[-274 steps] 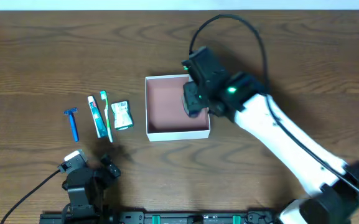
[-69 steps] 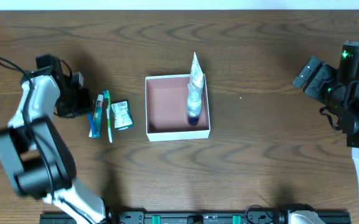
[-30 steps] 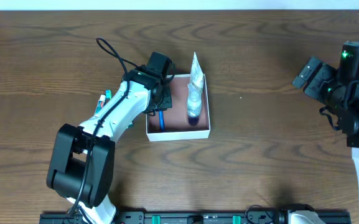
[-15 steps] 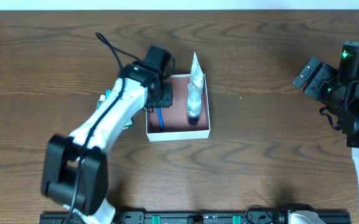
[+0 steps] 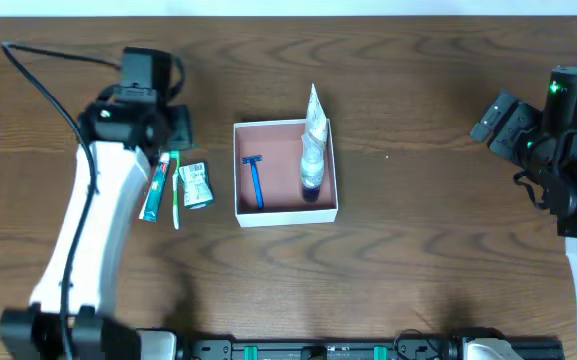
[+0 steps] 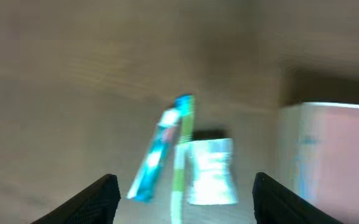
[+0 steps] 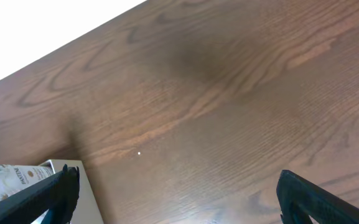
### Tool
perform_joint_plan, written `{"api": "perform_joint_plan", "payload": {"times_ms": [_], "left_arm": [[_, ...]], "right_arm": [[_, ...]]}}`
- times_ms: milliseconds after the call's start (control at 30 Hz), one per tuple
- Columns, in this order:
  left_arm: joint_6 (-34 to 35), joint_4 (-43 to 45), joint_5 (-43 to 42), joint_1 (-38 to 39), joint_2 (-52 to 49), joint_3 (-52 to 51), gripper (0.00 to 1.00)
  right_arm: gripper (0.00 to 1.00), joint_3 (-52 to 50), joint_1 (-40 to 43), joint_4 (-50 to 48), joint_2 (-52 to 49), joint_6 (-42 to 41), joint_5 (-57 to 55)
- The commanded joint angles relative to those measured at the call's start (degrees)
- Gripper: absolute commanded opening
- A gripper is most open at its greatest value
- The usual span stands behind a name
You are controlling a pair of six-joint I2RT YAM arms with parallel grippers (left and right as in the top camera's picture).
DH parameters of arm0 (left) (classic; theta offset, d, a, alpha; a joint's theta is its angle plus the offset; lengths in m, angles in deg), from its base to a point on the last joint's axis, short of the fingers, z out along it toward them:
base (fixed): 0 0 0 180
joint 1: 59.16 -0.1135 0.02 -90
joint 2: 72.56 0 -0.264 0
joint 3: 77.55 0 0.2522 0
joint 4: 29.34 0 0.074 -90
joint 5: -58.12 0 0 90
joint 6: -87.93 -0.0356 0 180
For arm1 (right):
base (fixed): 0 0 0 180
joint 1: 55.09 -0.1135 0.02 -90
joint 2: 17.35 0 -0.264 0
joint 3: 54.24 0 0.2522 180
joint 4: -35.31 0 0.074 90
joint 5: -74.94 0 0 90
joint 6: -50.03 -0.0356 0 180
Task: Pack container
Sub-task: 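Grasp the toothpaste tube with the left gripper and lift it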
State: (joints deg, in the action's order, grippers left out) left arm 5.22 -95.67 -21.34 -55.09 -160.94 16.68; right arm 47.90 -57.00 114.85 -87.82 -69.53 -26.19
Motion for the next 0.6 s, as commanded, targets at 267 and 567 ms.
{"api": "perform_joint_plan", "payload": {"times_ms": [267,567], "left_arm": [[-12.66,-1.66,-8.63,-10.6,-16.48,-2.36,0.71],[-14.23,1.27,-8.41,-13.57,-25.55,-2.36,0.66]], "right_arm": [[0.99,0.44,0.39,0.02,0.07,-0.61,-0.22],[0.99,0.44,0.39,0.04,0.07,-0.59,-0.22]]}}
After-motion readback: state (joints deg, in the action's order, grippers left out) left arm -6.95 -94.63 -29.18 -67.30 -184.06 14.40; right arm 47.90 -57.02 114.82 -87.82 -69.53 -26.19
